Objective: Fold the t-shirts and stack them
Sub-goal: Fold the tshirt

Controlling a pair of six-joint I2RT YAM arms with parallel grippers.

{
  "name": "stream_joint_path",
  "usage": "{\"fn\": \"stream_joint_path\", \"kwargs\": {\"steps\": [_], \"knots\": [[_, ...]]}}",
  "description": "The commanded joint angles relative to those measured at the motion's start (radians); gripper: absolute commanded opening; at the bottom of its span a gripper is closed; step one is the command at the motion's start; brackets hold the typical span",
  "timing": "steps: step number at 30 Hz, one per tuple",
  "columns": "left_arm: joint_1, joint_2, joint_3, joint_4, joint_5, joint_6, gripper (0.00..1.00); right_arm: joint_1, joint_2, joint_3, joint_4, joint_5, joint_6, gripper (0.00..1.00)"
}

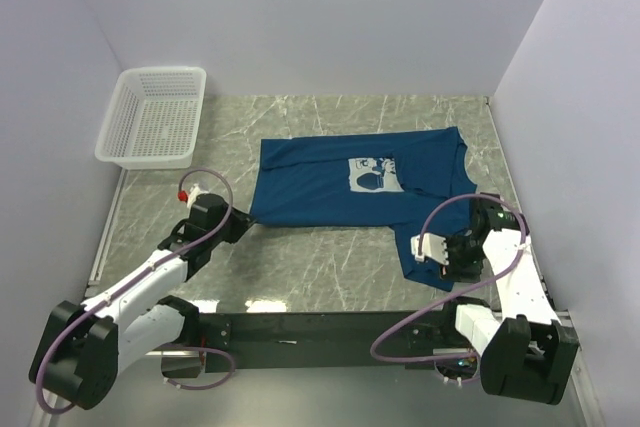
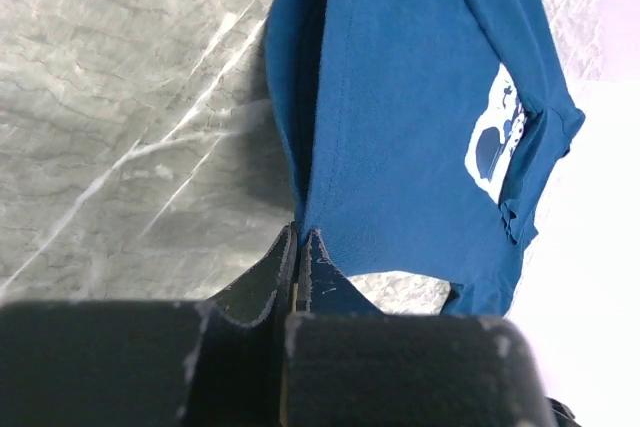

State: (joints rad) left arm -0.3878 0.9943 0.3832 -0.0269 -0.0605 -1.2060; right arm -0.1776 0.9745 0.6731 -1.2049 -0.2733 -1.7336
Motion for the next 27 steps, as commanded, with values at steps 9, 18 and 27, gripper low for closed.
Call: {"fn": "stream_joint_path", "kwargs": {"steps": [9, 18, 27], "knots": [[-0.002, -0.014, -0.066, 0.059, 0.034, 0.039, 0.00, 0.050, 0.017, -0.151, 0.117, 0.088, -0.089, 0.65], [-0.002, 0.001, -0.093, 0.105, 0.053, 0.028, 0.00, 0.158, 0.035, -0.199, 0.228, 0.124, -0.012, 0.41], [0.003, -0.022, -0.092, 0.088, 0.053, 0.037, 0.00, 0.159, -0.003, -0.049, 0.136, 0.013, 0.045, 0.02]]}}
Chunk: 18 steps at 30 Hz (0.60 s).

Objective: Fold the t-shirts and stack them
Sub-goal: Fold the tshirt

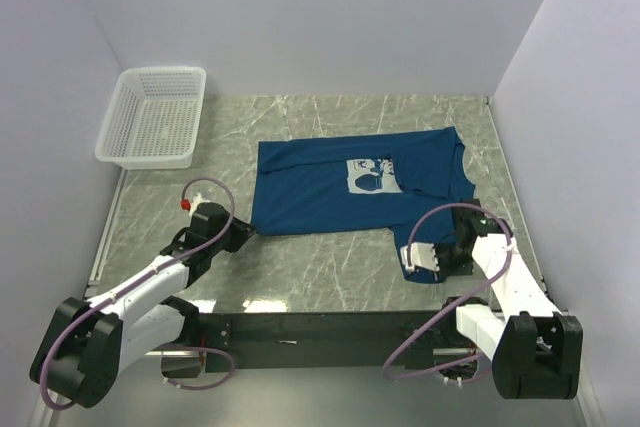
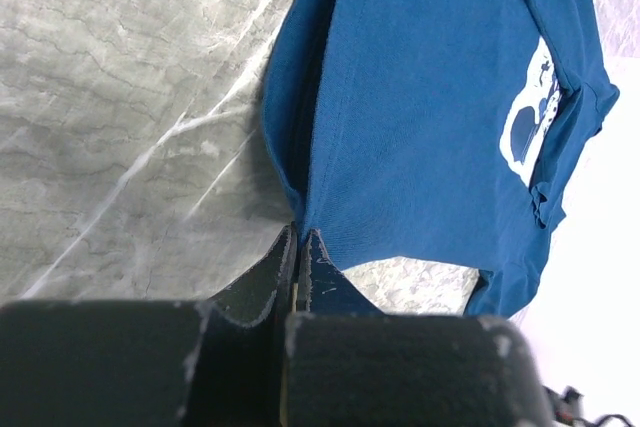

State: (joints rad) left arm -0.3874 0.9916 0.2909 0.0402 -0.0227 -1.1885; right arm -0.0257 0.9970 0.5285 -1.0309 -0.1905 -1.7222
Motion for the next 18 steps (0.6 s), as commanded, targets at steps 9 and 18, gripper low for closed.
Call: {"fn": "stream_joint_path", "kwargs": {"steps": [9, 18], "knots": [[0.031, -0.030, 0.016, 0.007, 0.035, 0.024, 0.00, 0.007, 0.025, 0.307, -0.054, -0.216, 0.202, 0.00], [0.172, 0.038, 0.157, -0.037, 0.108, 0.089, 0.00, -0.008, 0.123, 0.396, 0.287, -0.259, 0.639, 0.00]]}}
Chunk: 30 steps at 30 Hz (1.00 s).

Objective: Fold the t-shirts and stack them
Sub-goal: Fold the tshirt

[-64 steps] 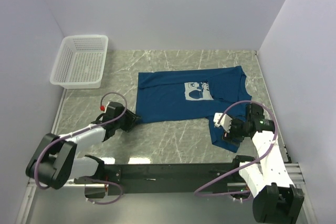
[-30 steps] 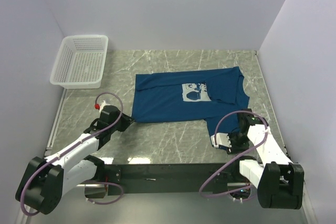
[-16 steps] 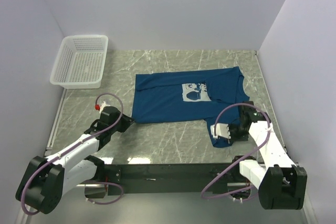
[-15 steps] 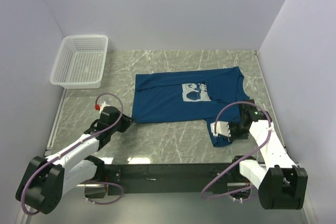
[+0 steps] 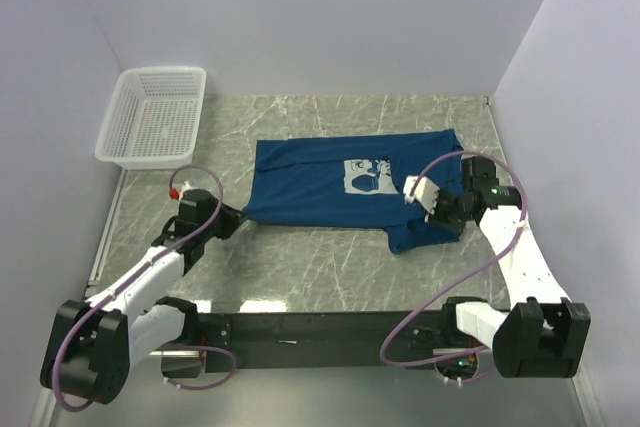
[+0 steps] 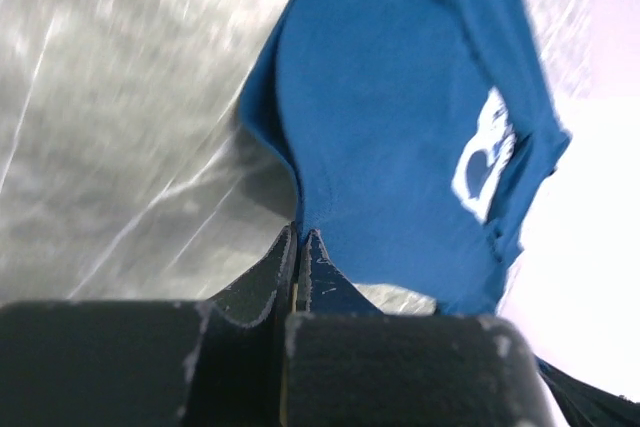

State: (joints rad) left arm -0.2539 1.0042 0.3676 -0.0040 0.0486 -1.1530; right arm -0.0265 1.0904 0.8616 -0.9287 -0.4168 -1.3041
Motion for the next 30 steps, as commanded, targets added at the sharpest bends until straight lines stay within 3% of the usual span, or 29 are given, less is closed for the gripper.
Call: {"fn": "stream_joint_path", "kwargs": {"steps": [1, 8, 22, 27, 30], "knots": [[0.048, 0.036, 0.089, -0.020, 0.045, 0.058, 0.00, -0.013, 0.040, 0.086, 0.232, -0.036, 0.247, 0.00], [0.077, 0.125, 0.145, -0.031, 0.074, 0.090, 0.00, -0.062, 0.147, 0.200, 0.360, -0.048, 0.417, 0.00], [0.077, 0.159, 0.057, -0.002, 0.119, 0.104, 0.01, -0.125, 0.138, 0.214, 0.418, -0.148, 0.440, 0.00], [0.076, 0.137, -0.039, 0.064, 0.187, 0.105, 0.09, -0.139, 0.112, 0.177, 0.424, -0.165, 0.433, 0.00], [0.077, 0.056, -0.108, 0.102, 0.200, 0.096, 0.23, -0.147, 0.100, 0.159, 0.430, -0.177, 0.428, 0.00]]}}
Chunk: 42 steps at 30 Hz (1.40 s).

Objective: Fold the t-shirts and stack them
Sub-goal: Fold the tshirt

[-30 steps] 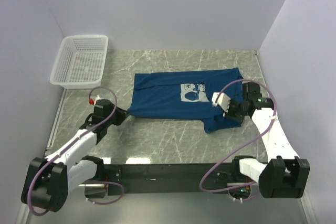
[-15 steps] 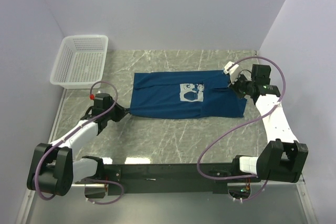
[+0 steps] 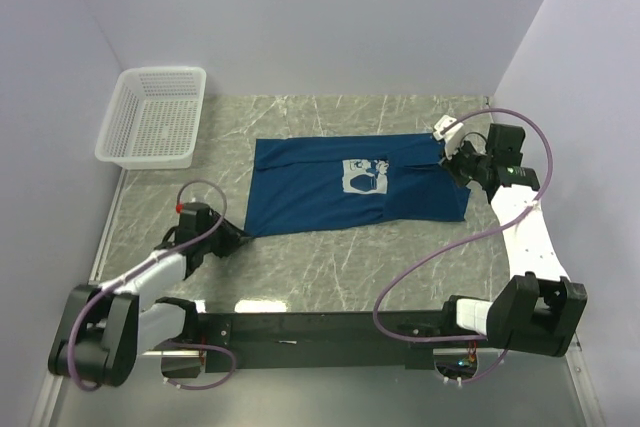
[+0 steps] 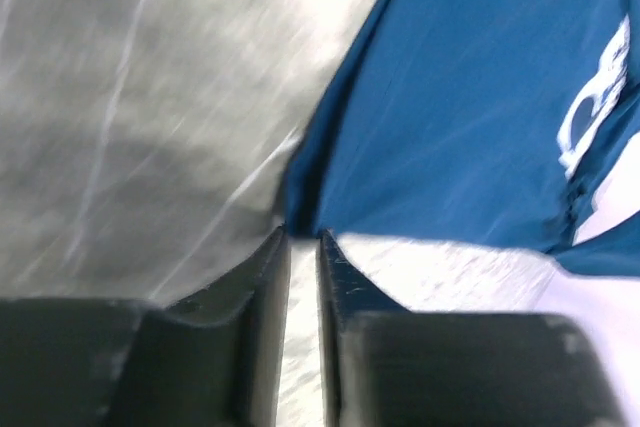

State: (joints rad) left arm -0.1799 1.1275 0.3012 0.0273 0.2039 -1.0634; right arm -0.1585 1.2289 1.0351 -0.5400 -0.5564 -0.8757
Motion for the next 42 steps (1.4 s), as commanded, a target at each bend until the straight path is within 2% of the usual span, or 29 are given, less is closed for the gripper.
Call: {"fn": "stream_joint_path", "kwargs": {"steps": [1, 3, 4, 6, 7, 9, 12, 15, 23, 27, 32, 35, 37, 39, 42], "knots": [[0.005, -0.134, -0.054, 0.069, 0.034, 0.003, 0.30, -0.016, -0.042, -0.021, 0.046, -0.039, -0.002, 0.00], [0.014, -0.210, -0.076, 0.071, 0.019, 0.008, 0.34, -0.021, -0.046, -0.032, 0.046, -0.046, -0.006, 0.00], [0.020, -0.274, -0.077, 0.072, 0.003, 0.006, 0.32, -0.021, -0.049, -0.035, 0.049, -0.048, -0.009, 0.00], [0.042, -0.311, -0.065, 0.088, 0.000, 0.013, 0.24, -0.027, -0.051, -0.041, 0.049, -0.053, -0.014, 0.00], [0.048, -0.307, -0.048, 0.083, 0.003, 0.016, 0.14, -0.027, -0.049, -0.040, 0.048, -0.054, -0.017, 0.00], [0.059, -0.266, 0.015, 0.056, 0.018, 0.040, 0.12, -0.033, -0.049, -0.040, 0.043, -0.063, -0.020, 0.00], [0.060, -0.170, 0.070, 0.030, 0.074, 0.060, 0.20, -0.035, -0.051, -0.040, 0.040, -0.073, -0.022, 0.00], [0.060, -0.140, 0.070, -0.016, 0.106, 0.059, 0.37, -0.041, -0.058, -0.052, 0.043, -0.079, -0.023, 0.00], [0.060, -0.216, -0.033, -0.098, 0.091, 0.055, 0.48, -0.050, -0.055, -0.078, 0.055, -0.097, -0.022, 0.00], [0.060, -0.140, -0.063, -0.067, 0.086, 0.063, 0.48, -0.053, -0.060, -0.086, 0.058, -0.103, -0.017, 0.00], [0.060, -0.019, -0.042, 0.044, 0.057, 0.056, 0.48, -0.056, -0.060, -0.089, 0.055, -0.103, -0.017, 0.00], [0.060, 0.075, 0.004, 0.088, 0.057, 0.056, 0.43, -0.059, -0.060, -0.087, 0.049, -0.103, -0.020, 0.00], [0.060, 0.132, 0.035, 0.106, 0.074, 0.059, 0.31, -0.064, -0.062, -0.086, 0.048, -0.103, -0.023, 0.00], [0.060, 0.167, 0.050, 0.124, 0.087, 0.062, 0.12, -0.072, -0.066, -0.084, 0.051, -0.108, -0.023, 0.00], [0.060, 0.172, 0.081, 0.109, 0.098, 0.065, 0.10, -0.098, -0.080, -0.078, 0.063, -0.135, 0.000, 0.00]]}}
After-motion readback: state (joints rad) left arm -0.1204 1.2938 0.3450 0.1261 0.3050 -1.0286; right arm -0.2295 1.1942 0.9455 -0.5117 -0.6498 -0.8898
